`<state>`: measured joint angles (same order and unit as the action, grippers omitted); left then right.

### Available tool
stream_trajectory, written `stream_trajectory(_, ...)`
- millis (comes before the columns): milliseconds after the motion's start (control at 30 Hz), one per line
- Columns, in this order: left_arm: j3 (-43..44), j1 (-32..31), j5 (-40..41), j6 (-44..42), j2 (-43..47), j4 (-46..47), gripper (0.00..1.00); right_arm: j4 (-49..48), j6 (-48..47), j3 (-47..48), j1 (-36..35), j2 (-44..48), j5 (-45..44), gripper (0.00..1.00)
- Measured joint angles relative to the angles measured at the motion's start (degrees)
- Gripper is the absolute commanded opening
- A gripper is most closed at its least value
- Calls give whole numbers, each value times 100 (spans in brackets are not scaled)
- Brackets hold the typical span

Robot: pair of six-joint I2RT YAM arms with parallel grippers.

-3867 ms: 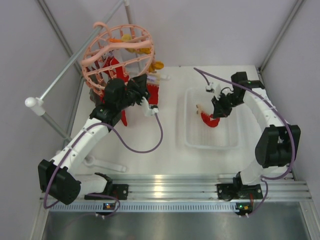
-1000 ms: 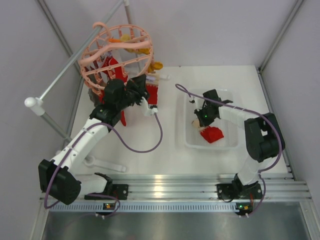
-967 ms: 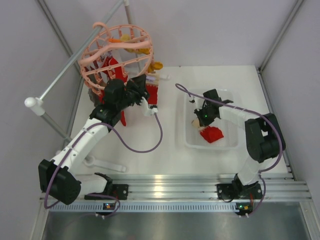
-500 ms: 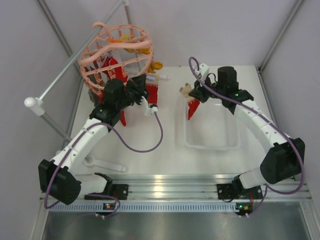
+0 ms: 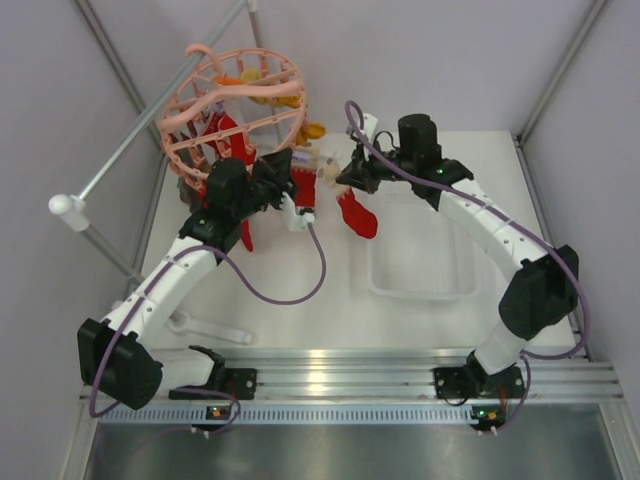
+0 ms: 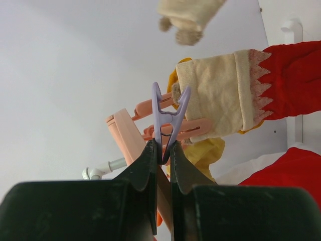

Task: Clip the socks to the hanger
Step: Clamp the sock onto the hanger.

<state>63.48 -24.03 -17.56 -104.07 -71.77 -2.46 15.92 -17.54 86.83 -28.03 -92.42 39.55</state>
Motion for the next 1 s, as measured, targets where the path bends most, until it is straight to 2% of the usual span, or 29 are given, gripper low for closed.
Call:
stream_trajectory(233,-61,17,-83,-92,0,101,0,85,83,385,-33,-562,179,0)
stream_trajectory(1000,-190,61,-210,-411,0,251,0,79,284,964,-236,-872,492,0)
